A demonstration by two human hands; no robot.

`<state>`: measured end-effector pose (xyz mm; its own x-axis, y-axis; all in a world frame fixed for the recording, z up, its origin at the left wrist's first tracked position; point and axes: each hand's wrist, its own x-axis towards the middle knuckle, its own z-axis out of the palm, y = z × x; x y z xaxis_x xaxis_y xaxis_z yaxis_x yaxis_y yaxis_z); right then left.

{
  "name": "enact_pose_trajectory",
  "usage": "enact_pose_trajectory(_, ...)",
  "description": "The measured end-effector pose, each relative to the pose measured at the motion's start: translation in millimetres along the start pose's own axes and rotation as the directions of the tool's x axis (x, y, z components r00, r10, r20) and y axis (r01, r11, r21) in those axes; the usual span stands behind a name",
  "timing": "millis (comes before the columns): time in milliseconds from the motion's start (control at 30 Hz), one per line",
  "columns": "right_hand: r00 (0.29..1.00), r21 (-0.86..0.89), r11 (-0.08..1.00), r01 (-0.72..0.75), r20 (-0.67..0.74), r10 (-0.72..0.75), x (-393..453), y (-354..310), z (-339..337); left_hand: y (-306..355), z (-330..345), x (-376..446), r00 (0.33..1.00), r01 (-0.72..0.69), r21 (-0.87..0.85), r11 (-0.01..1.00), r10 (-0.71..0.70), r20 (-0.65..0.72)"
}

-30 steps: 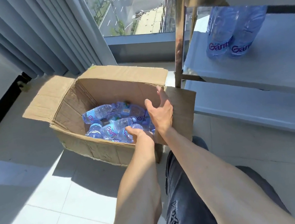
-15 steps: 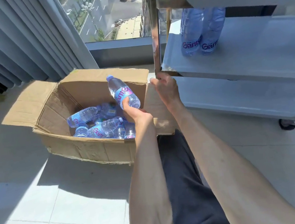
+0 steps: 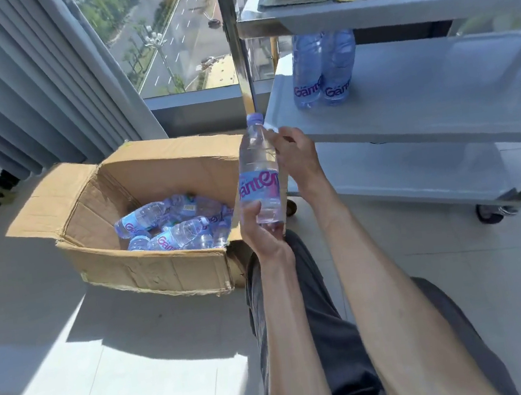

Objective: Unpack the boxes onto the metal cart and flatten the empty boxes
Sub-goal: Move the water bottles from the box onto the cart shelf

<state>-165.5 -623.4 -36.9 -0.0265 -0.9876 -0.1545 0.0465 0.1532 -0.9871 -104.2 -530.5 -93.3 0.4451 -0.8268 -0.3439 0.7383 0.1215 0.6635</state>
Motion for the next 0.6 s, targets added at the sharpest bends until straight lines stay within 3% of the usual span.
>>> enact_pose_trajectory(100, 0.998, 0.237, 0.97, -0.048, 0.058, 0.035, -18.8, 3.2, -31.6, -12.0, 1.3, -26.7, 0.982, 0.031, 0.086, 0.996, -0.046, 0.183)
enact_pose_trajectory(167, 0.998, 0.34, 0.939, -0.043, 0.053, 0.026, -33.7, 6.9, -62.3, -21.7, 3.6, -40.1, 0.947, 0.129, 0.175, 0.976, -0.174, 0.27)
enact_pose_trajectory(267, 0.994, 0.325, 0.943, 0.068, -0.107, -0.035, -64.1, 11.7, -110.7, -36.4, 7.4, -59.4, 0.888, 0.258, 0.389, 0.884, -0.376, 0.266)
enact_pose_trajectory(333, 0.972, 0.312, 0.937, 0.157, -0.219, -0.09, -90.6, 14.3, -135.0, -47.4, 17.9, -73.9, 0.899, 0.224, 0.505, 0.833, -0.377, 0.223)
enact_pose_trajectory(433, 0.928, 0.349, 0.904, 0.246, -0.353, -0.116, -116.8, 20.1, -153.0, -59.1, 25.6, -91.3, 0.913, 0.168, 0.514, 0.841, -0.33, 0.241)
enact_pose_trajectory(600, 0.859, 0.313, 0.919, 0.238, -0.51, -0.049, -129.9, 21.7, -174.3, -69.2, 18.7, -111.0, 0.803, 0.309, 0.431, 0.848, -0.475, 0.36)
